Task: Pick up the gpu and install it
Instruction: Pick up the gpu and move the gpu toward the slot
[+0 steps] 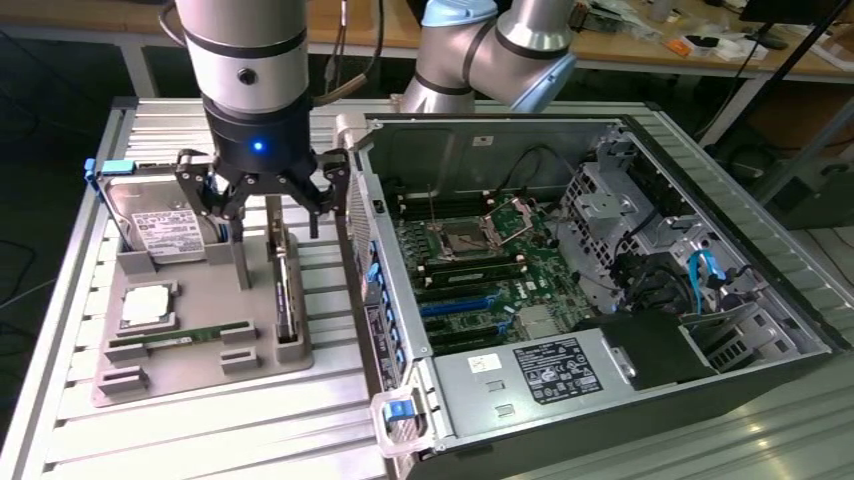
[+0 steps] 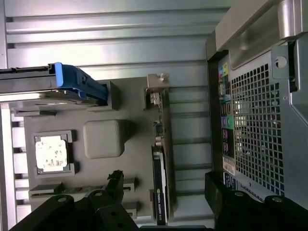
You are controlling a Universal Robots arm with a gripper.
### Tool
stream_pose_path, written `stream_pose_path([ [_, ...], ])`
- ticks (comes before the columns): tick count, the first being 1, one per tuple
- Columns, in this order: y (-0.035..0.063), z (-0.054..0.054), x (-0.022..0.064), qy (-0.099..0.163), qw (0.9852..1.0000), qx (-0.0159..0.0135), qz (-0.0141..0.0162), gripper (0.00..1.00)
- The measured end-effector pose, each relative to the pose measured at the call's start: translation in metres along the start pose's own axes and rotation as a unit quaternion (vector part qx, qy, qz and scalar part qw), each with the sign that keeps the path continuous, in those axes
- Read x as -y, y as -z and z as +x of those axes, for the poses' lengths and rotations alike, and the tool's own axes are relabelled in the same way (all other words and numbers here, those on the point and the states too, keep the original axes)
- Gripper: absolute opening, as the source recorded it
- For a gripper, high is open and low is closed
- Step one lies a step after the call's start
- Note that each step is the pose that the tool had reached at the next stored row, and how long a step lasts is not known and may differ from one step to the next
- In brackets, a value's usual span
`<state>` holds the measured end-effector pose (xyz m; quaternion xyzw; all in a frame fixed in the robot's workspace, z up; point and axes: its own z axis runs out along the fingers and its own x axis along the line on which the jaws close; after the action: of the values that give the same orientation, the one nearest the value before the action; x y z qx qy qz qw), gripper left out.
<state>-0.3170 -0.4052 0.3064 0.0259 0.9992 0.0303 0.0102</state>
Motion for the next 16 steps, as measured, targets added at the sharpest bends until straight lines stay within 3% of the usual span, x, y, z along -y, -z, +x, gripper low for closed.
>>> stream_pose_path([
  [16,-0.0295,0.0,0.0033,0.0,1.0,0.0,0.0,0.78],
])
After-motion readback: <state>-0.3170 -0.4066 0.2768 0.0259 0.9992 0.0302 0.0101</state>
